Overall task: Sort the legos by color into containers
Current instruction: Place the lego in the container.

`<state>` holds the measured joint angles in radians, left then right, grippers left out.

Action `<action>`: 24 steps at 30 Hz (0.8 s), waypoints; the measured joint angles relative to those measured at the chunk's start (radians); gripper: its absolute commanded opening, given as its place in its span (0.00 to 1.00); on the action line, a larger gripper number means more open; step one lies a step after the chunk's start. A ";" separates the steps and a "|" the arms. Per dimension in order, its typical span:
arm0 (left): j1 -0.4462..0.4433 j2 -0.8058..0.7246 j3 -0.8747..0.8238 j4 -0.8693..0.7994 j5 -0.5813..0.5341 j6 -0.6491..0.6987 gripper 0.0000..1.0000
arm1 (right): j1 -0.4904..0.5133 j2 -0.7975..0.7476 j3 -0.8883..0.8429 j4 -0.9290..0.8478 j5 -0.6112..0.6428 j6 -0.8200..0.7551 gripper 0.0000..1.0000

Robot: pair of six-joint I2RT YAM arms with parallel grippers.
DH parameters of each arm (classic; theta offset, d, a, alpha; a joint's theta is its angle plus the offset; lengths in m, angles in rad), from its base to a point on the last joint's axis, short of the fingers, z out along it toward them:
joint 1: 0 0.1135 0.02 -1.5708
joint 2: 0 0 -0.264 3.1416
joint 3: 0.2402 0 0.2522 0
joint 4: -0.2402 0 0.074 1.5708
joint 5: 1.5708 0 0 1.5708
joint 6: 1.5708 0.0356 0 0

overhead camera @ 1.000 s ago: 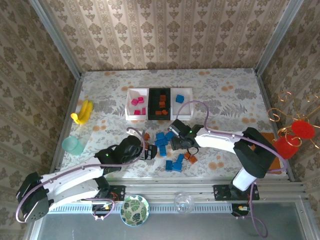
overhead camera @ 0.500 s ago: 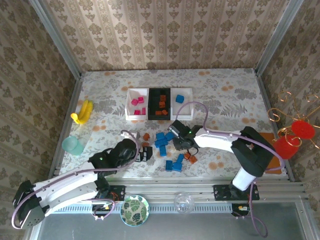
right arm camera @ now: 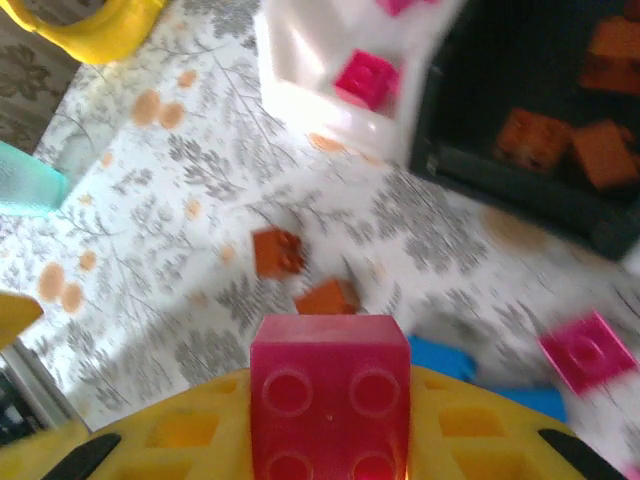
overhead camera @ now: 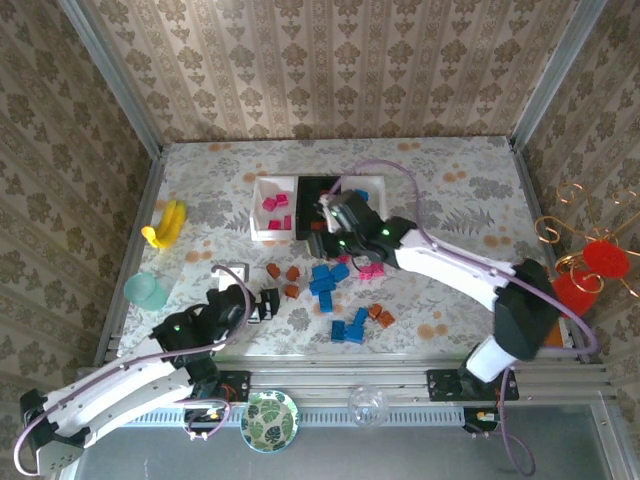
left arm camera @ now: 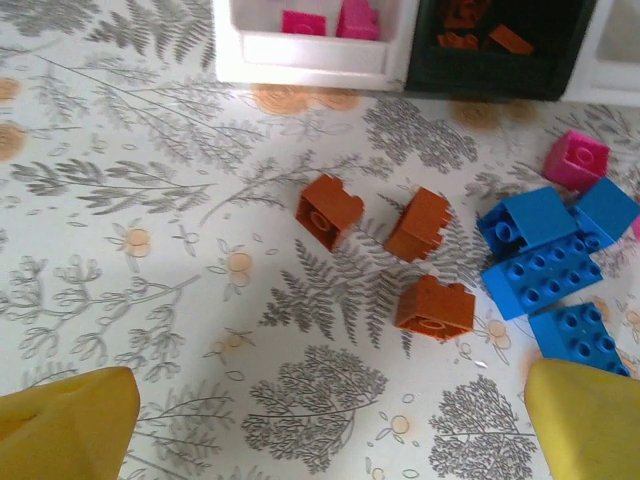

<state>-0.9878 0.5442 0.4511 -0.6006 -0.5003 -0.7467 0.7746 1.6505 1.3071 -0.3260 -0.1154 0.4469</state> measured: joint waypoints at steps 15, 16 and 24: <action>0.000 -0.029 0.025 -0.110 -0.003 -0.047 1.00 | -0.055 0.731 0.842 -0.071 -0.023 0.127 0.38; 0.000 -0.029 0.024 -0.110 0.003 -0.047 1.00 | -0.060 0.765 0.896 -0.089 -0.019 0.142 0.44; 0.000 -0.029 0.000 -0.087 0.057 -0.047 1.00 | -0.079 0.862 1.095 -0.161 -0.013 0.216 0.66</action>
<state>-0.9878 0.5152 0.4515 -0.6876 -0.4435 -0.7937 0.6960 2.5122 2.4020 -0.4870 -0.1280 0.6624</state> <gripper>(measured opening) 0.998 0.654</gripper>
